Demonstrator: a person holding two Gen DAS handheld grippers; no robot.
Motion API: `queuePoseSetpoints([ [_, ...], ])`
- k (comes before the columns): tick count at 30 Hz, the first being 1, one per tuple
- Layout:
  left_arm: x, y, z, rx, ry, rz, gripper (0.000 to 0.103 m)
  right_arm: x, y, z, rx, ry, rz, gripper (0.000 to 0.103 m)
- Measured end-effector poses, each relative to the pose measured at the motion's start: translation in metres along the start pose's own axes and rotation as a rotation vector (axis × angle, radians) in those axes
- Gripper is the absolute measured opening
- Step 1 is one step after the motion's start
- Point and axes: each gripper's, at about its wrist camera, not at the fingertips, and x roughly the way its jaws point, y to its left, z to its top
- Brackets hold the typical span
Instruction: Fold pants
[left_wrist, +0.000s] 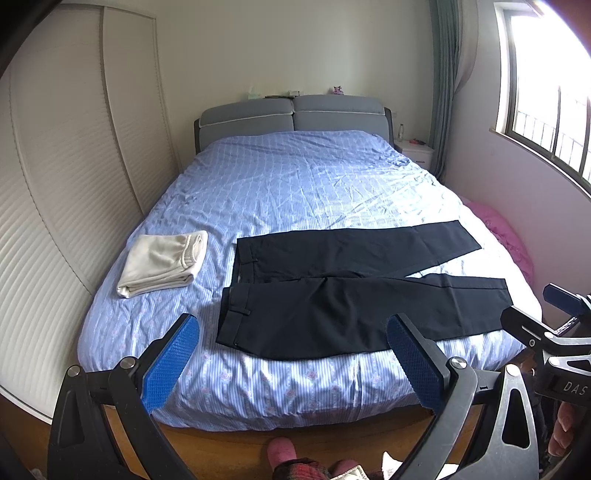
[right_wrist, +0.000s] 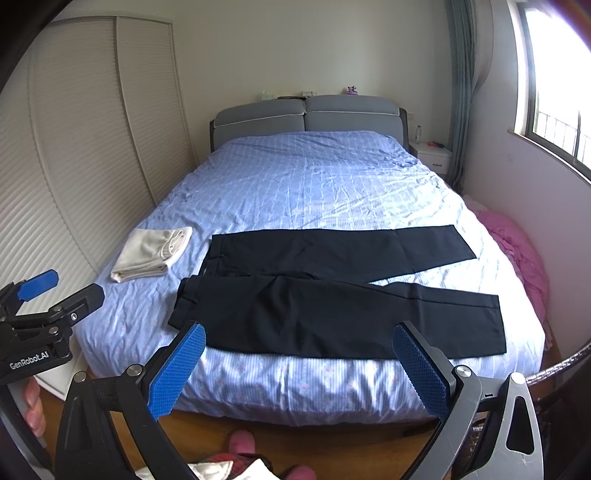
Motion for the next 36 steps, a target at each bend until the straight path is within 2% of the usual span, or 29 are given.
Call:
queuePoseSetpoints([
  [21,0.004,0.008,0.005,-0.021,-0.005,0.003,0.103,0.004,-0.001,-0.002,0.01,0.003,0.004,0.102],
  [36,0.004,0.013,-0.006,-0.044,-0.003,0.017,0.103,0.005,0.002,-0.002,0.002,0.013,0.013,0.102],
])
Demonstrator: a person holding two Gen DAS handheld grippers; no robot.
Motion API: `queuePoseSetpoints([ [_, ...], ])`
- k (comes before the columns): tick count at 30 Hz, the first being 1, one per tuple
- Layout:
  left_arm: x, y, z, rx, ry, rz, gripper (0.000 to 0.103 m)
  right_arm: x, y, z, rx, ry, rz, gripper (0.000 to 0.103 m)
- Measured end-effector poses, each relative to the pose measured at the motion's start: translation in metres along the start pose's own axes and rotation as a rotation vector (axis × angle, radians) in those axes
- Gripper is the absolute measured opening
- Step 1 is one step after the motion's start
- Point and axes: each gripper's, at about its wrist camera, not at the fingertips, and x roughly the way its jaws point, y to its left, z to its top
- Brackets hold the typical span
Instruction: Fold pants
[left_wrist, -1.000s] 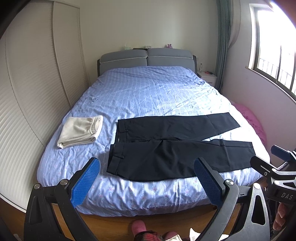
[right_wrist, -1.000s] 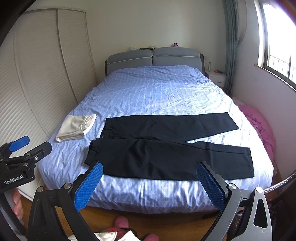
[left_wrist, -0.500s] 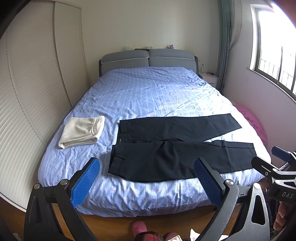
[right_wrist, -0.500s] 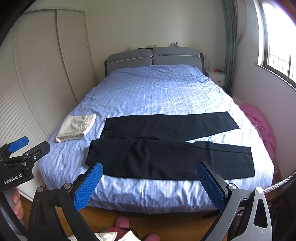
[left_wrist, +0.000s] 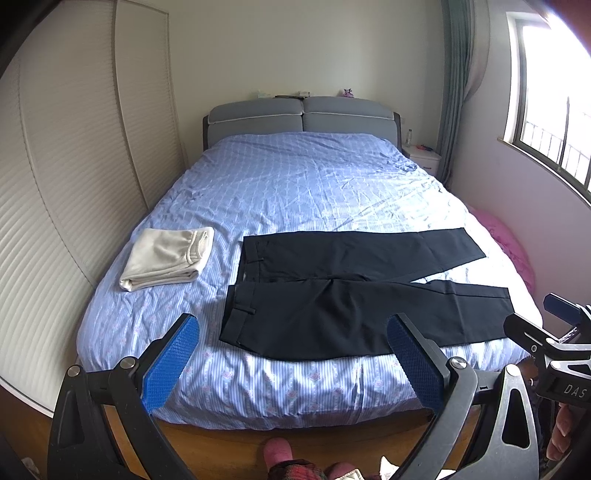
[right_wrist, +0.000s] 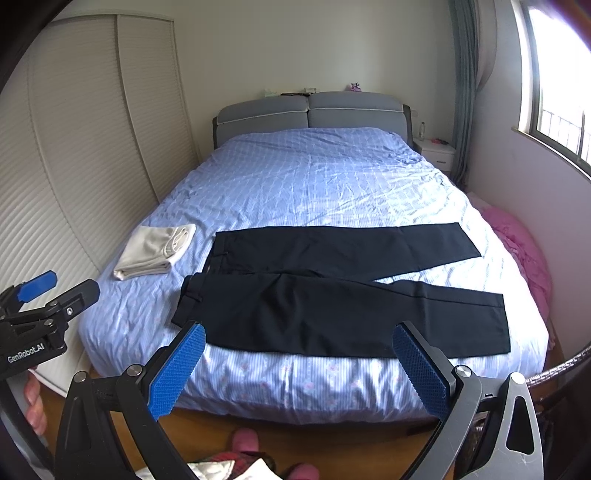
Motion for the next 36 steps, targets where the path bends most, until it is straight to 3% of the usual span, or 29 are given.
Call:
queuePoseSetpoints([
  [9,0.013,0.007,-0.006,-0.04,0.034,0.014,0.103,0.012,0.001,-0.001,-0.011,0.034,0.007,0.102],
  [17,0.048,0.027,-0.019,-0.065,0.082,0.076,0.103,0.056,0.003,-0.01,0.013,0.11,0.03,0.102],
  [21,0.085,0.044,-0.03,-0.082,0.128,0.082,0.103,0.101,0.008,-0.021,0.032,0.202,0.039,0.102],
  [26,0.156,0.067,-0.046,-0.11,0.254,0.063,0.103,0.17,0.008,-0.04,0.105,0.305,0.048,0.102],
  [36,0.315,0.102,-0.091,-0.174,0.485,0.068,0.101,0.317,-0.011,-0.091,0.366,0.483,0.06,0.092],
])
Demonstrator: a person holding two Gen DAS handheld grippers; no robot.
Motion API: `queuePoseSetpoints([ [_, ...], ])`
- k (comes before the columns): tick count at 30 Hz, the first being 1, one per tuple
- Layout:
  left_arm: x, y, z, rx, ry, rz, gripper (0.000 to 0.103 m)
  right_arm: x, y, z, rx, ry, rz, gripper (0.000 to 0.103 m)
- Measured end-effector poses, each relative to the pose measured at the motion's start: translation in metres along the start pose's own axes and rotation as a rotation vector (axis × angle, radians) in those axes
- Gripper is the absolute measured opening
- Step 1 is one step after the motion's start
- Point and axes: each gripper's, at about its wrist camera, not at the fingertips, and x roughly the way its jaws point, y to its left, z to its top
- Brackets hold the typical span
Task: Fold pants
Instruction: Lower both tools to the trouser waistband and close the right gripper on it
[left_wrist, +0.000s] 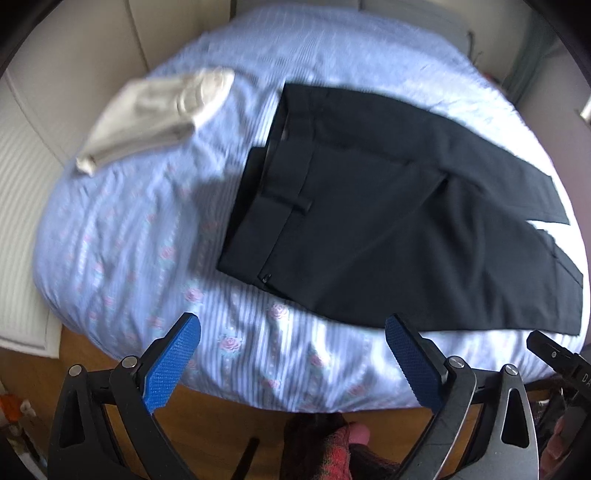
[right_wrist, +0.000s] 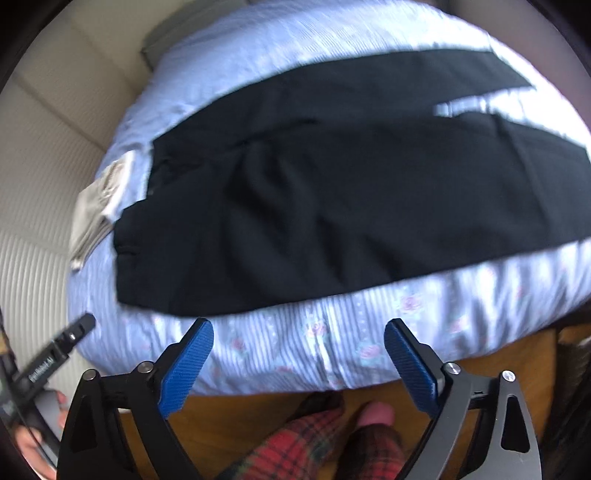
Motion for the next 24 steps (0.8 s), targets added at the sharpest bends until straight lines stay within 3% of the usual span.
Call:
queuePoseSetpoints([
  [5,0.062,0.013,0.007,-0.086,0.107,-0.062,0.098,0.061,-0.019,0.004,0.149,0.058,0.035,0.083],
  [10,0.1,0.021,0.018,-0.148,0.159,-0.129,0.096,0.097,-0.036,-0.003,0.279,0.106,0.059,0.074],
  [13,0.117,0.02,0.025,-0.142,0.175,-0.124,0.095,0.111,-0.043,-0.001,0.333,0.117,0.074,0.074],
  [19,0.136,0.022,0.027,-0.169,0.23,-0.149,0.08,0.116,-0.055,0.017,0.416,0.091,0.074,0.068],
  [20,0.134,0.024,0.028,-0.175,0.234,-0.154,0.069,0.116,-0.056,0.021,0.42,0.087,0.068,0.065],
  [23,0.12,0.024,0.03,-0.143,0.261,-0.188,0.028,0.113,-0.061,0.031,0.436,0.079,0.035,0.038],
  [24,0.114,0.022,0.031,-0.119,0.264,-0.202,0.018,0.109,-0.062,0.034,0.429,0.075,0.026,0.024],
])
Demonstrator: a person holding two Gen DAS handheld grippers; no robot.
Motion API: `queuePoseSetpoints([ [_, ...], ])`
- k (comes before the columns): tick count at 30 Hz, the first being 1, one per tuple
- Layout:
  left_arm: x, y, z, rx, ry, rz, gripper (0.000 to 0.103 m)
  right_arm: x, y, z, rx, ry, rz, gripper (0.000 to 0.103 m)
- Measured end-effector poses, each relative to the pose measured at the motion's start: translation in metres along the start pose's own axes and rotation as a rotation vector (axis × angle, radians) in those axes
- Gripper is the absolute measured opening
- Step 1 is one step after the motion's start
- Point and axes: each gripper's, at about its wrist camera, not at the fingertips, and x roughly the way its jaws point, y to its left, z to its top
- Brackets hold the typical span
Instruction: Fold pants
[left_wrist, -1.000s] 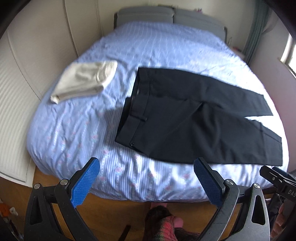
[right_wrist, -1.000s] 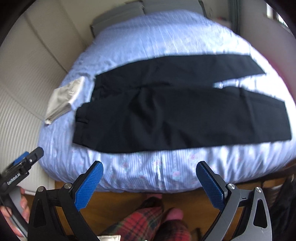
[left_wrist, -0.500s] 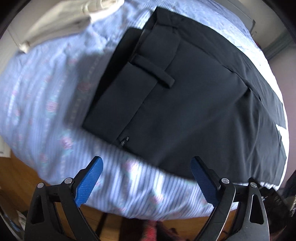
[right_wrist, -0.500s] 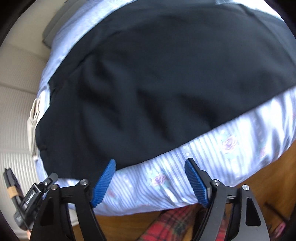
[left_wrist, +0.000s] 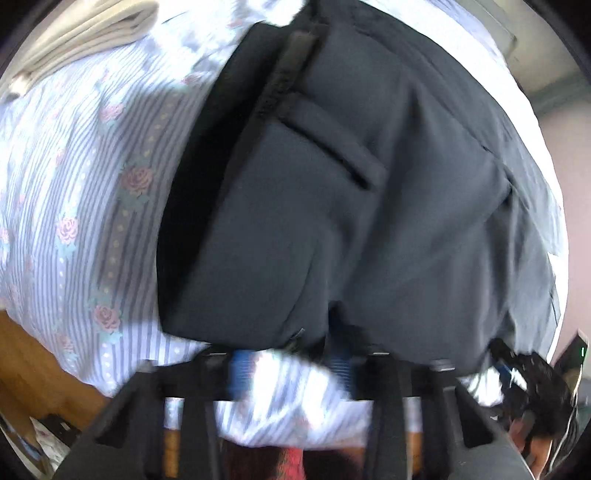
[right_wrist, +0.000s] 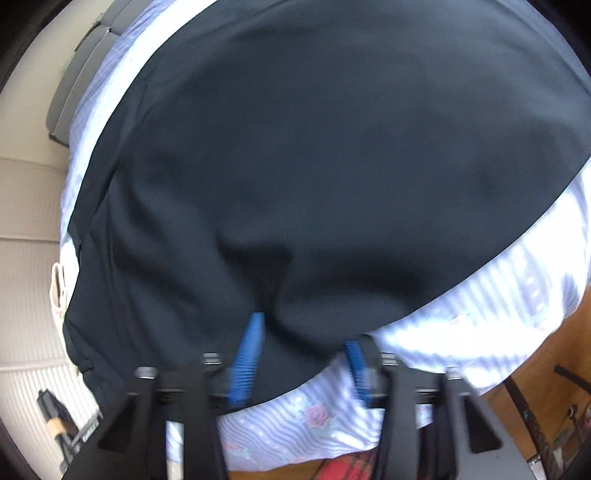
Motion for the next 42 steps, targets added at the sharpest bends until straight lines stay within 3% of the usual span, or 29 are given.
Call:
queuePoseSetpoints([
  [1,-0.006,-0.005,-0.002,0.03,0.001,-0.012,0.014,-0.007,0.004,0.002,-0.014,-0.003,-0.006,0.014],
  [2,-0.015,-0.011,-0.004,0.056,0.0,-0.023,0.012,-0.014,0.006,0.004,-0.023,-0.01,-0.004,0.012],
  [5,-0.05,-0.03,-0.005,0.121,-0.034,-0.052,0.009,-0.059,0.022,0.011,-0.076,-0.058,0.026,0.009],
  [9,-0.103,-0.053,0.003,0.133,-0.138,-0.111,0.009,-0.132,0.055,0.032,-0.173,-0.179,0.063,0.008],
  [11,-0.133,-0.069,0.026,0.136,-0.215,-0.132,0.008,-0.154,0.067,0.045,-0.21,-0.236,0.084,0.008],
  [17,-0.163,-0.106,0.1,0.149,-0.411,-0.113,0.008,-0.194,0.111,0.118,-0.279,-0.381,0.168,0.007],
  [22,-0.144,-0.112,0.172,0.137,-0.436,-0.08,0.007,-0.169,0.17,0.195,-0.412,-0.451,0.131,0.005],
  [26,-0.106,-0.122,0.222,0.145,-0.405,-0.029,0.007,-0.144,0.194,0.234,-0.45,-0.372,0.135,0.006],
  [29,-0.083,-0.122,0.246,0.096,-0.357,-0.04,0.007,-0.13,0.201,0.231,-0.478,-0.326,0.095,0.013],
  [31,-0.071,-0.122,0.257,0.088,-0.341,-0.026,0.007,-0.123,0.193,0.212,-0.464,-0.281,0.099,0.045],
  [33,-0.061,-0.124,0.261,0.101,-0.327,-0.001,0.007,-0.117,0.18,0.191,-0.418,-0.232,0.102,0.056],
  [34,-0.056,-0.126,0.265,0.116,-0.313,0.008,0.007,-0.111,0.173,0.181,-0.393,-0.209,0.092,0.056],
  [36,-0.049,-0.133,0.267,0.155,-0.303,0.027,0.007,-0.096,0.154,0.159,-0.272,-0.097,0.081,0.056],
  [39,-0.045,-0.149,0.263,0.248,-0.321,0.074,0.007,-0.069,0.112,0.118,0.012,0.097,0.183,0.056],
  [42,-0.042,-0.161,0.254,0.309,-0.333,0.108,0.007,-0.049,0.078,0.099,0.197,0.184,0.247,0.056],
])
